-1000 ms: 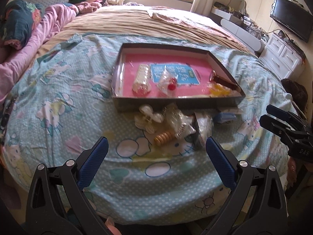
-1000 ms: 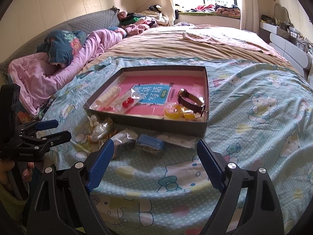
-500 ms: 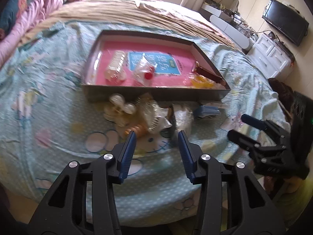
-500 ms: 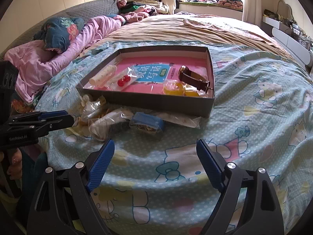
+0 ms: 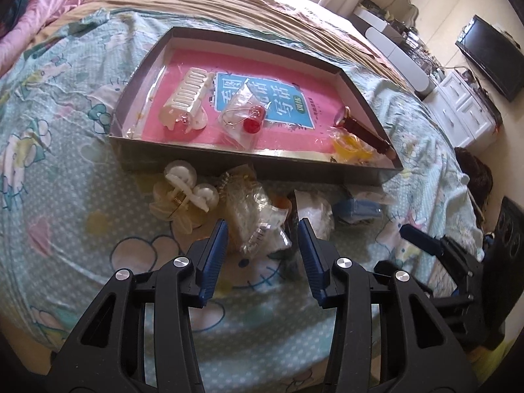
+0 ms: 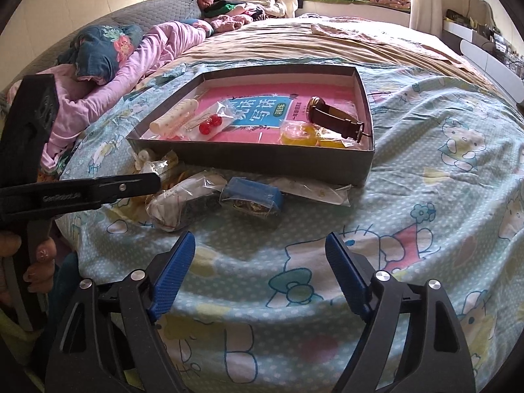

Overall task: Organize jewelry
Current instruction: 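Grasp the clear bag with metal spring with left tool while right grasps the blue case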

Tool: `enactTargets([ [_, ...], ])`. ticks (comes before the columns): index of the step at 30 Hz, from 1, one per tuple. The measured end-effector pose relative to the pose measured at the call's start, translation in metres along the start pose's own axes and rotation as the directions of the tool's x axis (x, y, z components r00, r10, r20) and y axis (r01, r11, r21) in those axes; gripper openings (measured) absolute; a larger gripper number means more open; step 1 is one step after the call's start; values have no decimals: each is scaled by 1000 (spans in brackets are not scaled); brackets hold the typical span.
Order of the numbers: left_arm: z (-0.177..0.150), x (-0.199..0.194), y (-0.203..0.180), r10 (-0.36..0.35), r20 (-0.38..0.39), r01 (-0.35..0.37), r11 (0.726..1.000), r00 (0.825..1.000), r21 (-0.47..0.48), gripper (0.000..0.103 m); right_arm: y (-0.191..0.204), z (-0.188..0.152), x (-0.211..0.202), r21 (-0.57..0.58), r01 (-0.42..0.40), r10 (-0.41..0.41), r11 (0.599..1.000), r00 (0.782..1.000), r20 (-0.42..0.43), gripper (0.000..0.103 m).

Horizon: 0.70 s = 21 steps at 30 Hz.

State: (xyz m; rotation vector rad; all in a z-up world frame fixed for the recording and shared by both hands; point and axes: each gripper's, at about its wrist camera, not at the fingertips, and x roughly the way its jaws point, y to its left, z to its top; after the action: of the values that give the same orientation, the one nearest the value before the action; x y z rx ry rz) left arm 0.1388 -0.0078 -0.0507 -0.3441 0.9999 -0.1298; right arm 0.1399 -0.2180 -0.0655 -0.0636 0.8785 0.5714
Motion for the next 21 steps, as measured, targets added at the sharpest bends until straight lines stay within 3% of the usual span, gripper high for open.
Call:
enactTargets([
  [9, 7, 9, 7, 7, -4, -8, 999, 1000, -38, 36, 2, 3, 13, 17, -14, 15, 1000, 1000, -11, 74],
  [12, 7, 9, 11, 13, -3, -13, 999, 1000, -48, 30, 4, 5, 18, 16, -19, 19, 1000, 1000, -13, 73],
  [21, 5, 8, 14, 29, -1, -29, 999, 1000, -34, 26, 3, 14, 32, 52, -29, 31, 998, 999, -24, 63],
])
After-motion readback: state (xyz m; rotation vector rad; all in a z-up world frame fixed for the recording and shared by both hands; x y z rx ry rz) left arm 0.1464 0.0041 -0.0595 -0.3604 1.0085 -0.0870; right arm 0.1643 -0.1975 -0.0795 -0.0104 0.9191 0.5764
